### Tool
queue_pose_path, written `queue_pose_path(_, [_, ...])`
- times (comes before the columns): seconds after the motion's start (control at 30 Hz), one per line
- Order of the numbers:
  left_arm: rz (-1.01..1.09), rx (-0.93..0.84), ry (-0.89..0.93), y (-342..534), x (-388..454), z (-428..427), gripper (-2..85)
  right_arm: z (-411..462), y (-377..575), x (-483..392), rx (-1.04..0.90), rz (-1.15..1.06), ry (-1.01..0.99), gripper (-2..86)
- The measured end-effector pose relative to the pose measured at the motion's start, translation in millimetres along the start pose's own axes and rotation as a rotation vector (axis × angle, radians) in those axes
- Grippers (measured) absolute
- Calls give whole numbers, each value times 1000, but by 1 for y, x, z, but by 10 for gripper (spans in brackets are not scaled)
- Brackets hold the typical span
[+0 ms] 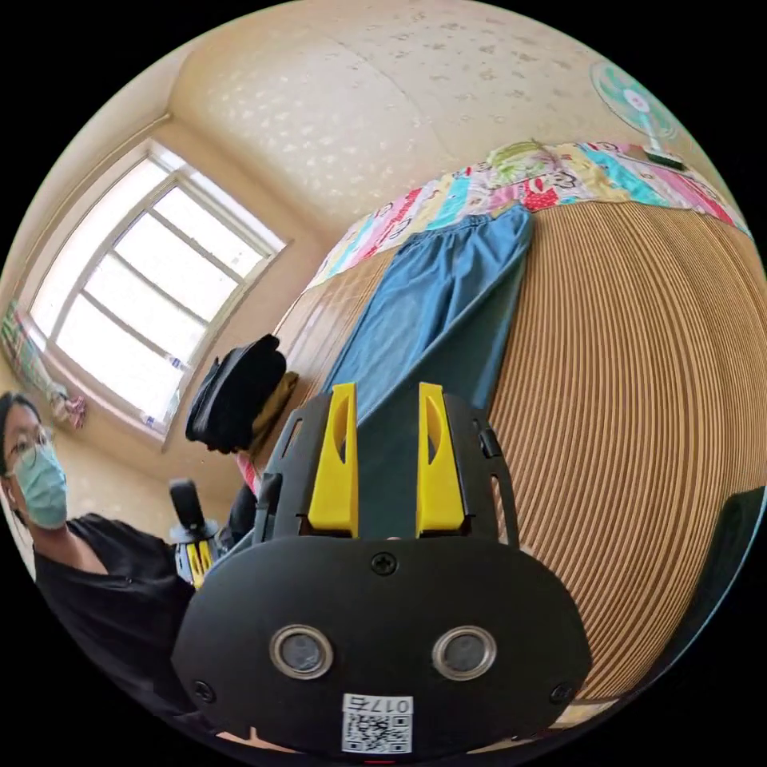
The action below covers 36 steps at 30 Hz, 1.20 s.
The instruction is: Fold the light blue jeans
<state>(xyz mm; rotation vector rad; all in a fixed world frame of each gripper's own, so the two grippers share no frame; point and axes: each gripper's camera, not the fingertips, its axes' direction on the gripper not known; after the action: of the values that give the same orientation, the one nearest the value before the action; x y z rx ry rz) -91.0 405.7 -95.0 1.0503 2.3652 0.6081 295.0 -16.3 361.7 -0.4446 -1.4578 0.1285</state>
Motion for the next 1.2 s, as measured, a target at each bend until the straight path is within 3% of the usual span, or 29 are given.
queue_pose_path(0.13, [15,-12,47,-1,2,-5,-9,57,-74,83,2,163,-33,132])
queue_pose_path(0.27, [0,-4,113,4,-9,-26,-9,85,-106,163,222,390,-163,121])
queue_pose_path(0.4, [-25,0,162,9,-24,-51,-9,111,-113,219,319,551,-218,94])
queue_pose_path(0.73, [-50,38,212,16,-41,-107,-9,152,-147,234,266,585,-38,25])
queue_pose_path(0.83, [-55,55,211,18,-45,-122,-9,165,-148,222,291,576,4,11])
queue_pose_path(0.93, [-73,87,215,22,-51,-140,-9,175,-161,176,328,450,182,7])
queue_pose_path(1.1, [-127,189,159,56,-64,-183,-9,242,-202,29,326,71,568,4])
queue_pose_path(1.2, [-178,225,132,78,-72,-200,-9,308,-210,-41,282,-55,658,3])
